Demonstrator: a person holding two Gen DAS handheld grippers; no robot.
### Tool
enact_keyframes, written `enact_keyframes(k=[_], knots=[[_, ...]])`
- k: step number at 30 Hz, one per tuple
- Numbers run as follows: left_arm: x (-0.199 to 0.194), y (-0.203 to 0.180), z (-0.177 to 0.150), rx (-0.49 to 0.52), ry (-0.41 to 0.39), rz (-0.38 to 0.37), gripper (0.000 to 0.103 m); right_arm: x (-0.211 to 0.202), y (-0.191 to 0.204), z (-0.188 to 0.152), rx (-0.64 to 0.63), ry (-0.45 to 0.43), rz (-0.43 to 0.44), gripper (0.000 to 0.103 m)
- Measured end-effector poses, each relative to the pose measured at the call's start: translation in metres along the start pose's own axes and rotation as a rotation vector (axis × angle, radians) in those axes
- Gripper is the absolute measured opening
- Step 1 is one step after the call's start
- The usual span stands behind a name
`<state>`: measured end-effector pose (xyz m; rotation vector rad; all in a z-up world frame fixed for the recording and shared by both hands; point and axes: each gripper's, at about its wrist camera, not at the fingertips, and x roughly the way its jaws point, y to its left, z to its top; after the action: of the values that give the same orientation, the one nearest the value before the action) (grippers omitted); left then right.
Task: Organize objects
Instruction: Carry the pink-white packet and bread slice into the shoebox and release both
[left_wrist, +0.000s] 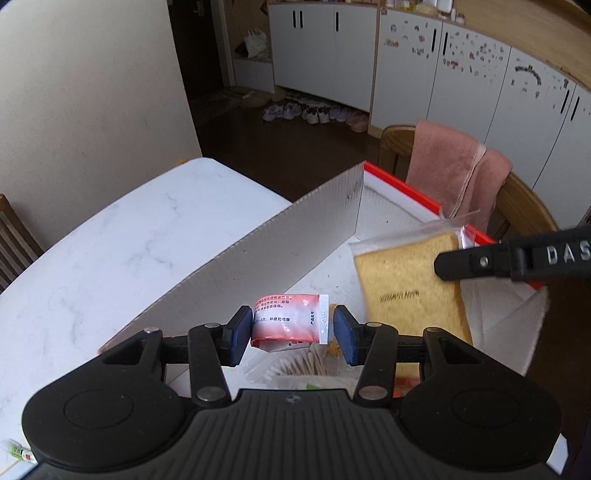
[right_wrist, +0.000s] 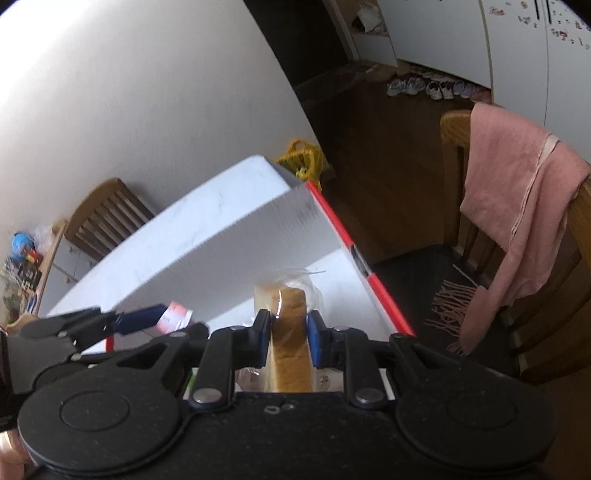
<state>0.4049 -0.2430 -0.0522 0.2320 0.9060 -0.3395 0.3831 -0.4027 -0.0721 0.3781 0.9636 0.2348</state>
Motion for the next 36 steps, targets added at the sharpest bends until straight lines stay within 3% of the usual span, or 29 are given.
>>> enact_keyframes(k=[13, 23, 28, 30, 32, 36], knots=[[0.047, 0.006, -0.001, -0.016, 0.126, -0.002, 0.047, 0.027, 0.027, -0.015, -0.29, 0.041, -0.131, 0.021], [0.071, 0.015, 0.001, -0.063, 0.202, -0.008, 0.048, 0.031, 0.033, -0.02, -0.4, 0.073, -0.155, 0.028], [0.074, 0.017, 0.002, -0.074, 0.211, -0.01, 0.048, 0.024, 0.035, -0.025, -0.441, 0.077, -0.154, 0.039], [0.074, 0.017, 0.002, -0.079, 0.212, -0.008, 0.049, 0.02, 0.035, -0.026, -0.452, 0.074, -0.148, 0.052], [0.074, 0.017, 0.002, -0.084, 0.207, -0.007, 0.057, 0.016, 0.034, -0.027, -0.458, 0.064, -0.141, 0.06], [0.071, 0.016, 0.002, -0.09, 0.195, -0.007, 0.06, 0.009, 0.031, -0.026, -0.443, 0.056, -0.126, 0.062]])
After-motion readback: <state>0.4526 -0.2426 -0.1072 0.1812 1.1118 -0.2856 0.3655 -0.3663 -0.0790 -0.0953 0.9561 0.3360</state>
